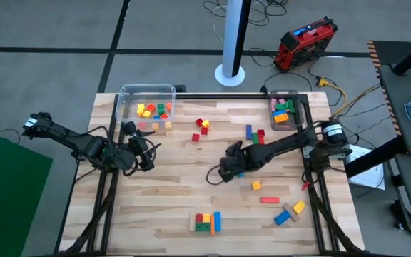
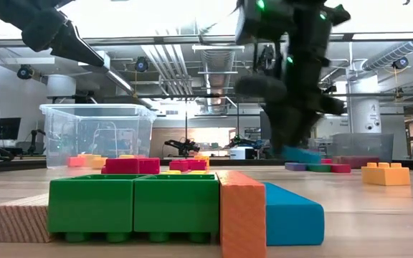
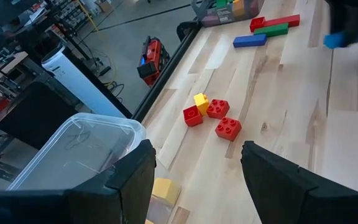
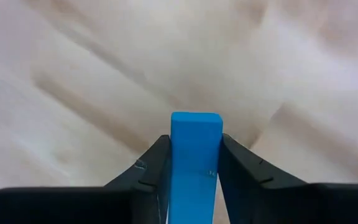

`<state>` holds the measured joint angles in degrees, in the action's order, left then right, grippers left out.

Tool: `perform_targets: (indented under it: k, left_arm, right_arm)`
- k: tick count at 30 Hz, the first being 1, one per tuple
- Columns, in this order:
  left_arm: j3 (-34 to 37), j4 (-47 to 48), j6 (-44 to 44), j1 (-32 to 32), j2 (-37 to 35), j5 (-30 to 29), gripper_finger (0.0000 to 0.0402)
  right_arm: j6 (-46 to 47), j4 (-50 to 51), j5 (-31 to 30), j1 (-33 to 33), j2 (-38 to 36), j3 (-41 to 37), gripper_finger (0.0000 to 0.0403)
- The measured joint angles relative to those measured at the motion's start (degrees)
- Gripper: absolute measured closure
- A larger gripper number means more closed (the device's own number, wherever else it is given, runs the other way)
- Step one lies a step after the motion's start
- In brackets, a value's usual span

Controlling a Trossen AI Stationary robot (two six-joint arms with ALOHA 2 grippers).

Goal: Sort blocks by size
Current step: Put the blue rectangular wooden block into the black bin

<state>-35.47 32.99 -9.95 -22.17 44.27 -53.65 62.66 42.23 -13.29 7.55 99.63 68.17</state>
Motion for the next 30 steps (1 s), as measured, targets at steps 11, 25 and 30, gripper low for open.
perform_targets:
  k: [11,25,30]
  left_arm:
    - [0.0,-0.5,-0.2,0.0,0.1,0.0,0.0188]
    - [0.0,-1.4,-1.3,0.0,0.9,0.2,0.0188]
    - [0.0,-1.2,-2.0,0.0,1.2,0.2,0.0188]
  right_arm:
    - [-17.1,3.7,-24.6,-11.2,-9.6,2.0,0.0307]
    - [-19.1,16.3,-31.2,-40.1,-10.3,1.7,0.0307]
    - [-19.3,17.1,-29.9,-46.8,-7.9,0.3,0.0290]
